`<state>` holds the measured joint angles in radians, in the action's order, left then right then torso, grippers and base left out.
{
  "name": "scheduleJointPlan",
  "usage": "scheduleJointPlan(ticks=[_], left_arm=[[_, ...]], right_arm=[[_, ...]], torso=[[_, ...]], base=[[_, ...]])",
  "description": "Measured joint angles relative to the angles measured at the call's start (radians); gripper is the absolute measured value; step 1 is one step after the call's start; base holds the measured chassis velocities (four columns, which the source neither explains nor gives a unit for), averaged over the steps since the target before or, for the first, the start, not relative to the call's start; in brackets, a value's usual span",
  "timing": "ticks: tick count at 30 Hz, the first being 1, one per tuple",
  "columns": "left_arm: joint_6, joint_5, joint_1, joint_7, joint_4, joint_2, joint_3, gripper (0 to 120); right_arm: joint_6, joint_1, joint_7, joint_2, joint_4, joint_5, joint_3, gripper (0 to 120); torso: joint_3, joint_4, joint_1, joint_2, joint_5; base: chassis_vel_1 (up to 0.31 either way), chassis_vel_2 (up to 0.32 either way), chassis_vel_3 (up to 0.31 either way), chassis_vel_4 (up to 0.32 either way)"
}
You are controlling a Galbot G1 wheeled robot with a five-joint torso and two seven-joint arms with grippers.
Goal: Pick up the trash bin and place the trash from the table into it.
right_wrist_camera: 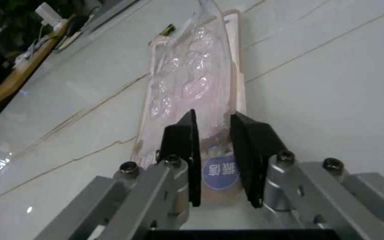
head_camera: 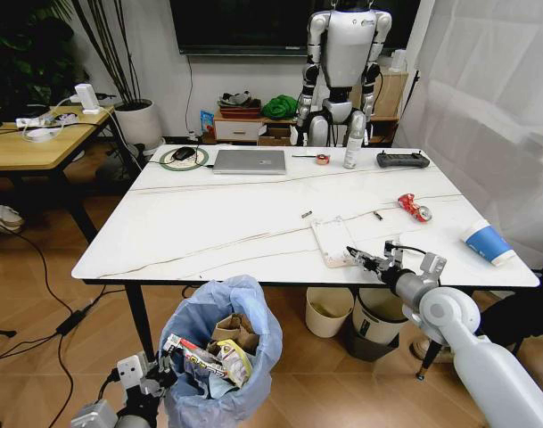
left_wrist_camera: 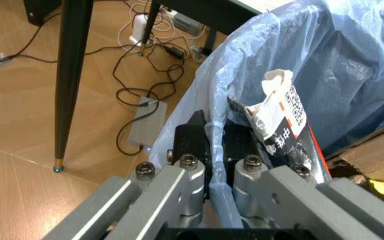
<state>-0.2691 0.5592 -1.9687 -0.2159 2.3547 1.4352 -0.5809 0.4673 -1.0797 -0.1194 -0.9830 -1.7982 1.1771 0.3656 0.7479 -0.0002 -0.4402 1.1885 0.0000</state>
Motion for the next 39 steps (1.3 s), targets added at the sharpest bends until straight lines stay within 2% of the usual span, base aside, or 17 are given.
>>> scheduleJointPlan(ticks=[5,10,19,25,35,39], left_arm=[[-0.004,0.003,0.000,-0.004,0.003,0.000,-0.001,0],[-0.004,0.003,-0.004,-0.005,0.011,0.003,-0.006,0],[-0.004,0.001,-0.004,-0.005,0.011,0.008,-0.001,0],[-0.004,-0.005,-0.004,-0.005,0.010,0.011,0.009,0],[-0.004,-0.010,-0.003,-0.005,0.003,0.016,0.016,0],[-0.004,-0.010,-0.001,-0.005,-0.001,0.016,0.016,0]], right_arm=[[-0.001,0.002,-0.003,-0.002,-0.024,0.041,-0.048,0],[-0.007,0.013,-0.007,-0.008,-0.022,0.053,-0.088,0],[-0.015,0.020,-0.008,-0.006,-0.037,0.082,-0.081,0],[-0.019,0.041,-0.010,0.017,-0.108,0.143,-0.033,0],[-0.022,0.038,-0.010,0.030,-0.159,0.157,-0.034,0],[-0.022,0.024,-0.014,0.044,-0.230,0.173,-0.045,0]], torso=[[0.000,0.0000,0.000,0.000,0.0000],[0.000,0.0002,0.000,0.000,0.0000],[0.000,0.0001,0.000,0.000,0.0003],[0.000,0.0001,0.000,0.000,0.0000],[0.000,0.0001,0.000,0.000,0.0002],[0.000,0.0001,0.000,0.000,0.0000]], base=[[0.000,0.000,0.000,0.000],[0.000,0.000,0.000,0.000],[0.000,0.000,0.000,0.000],[0.000,0.000,0.000,0.000],[0.000,0.000,0.000,0.000],[0.000,0.000,0.000,0.000]])
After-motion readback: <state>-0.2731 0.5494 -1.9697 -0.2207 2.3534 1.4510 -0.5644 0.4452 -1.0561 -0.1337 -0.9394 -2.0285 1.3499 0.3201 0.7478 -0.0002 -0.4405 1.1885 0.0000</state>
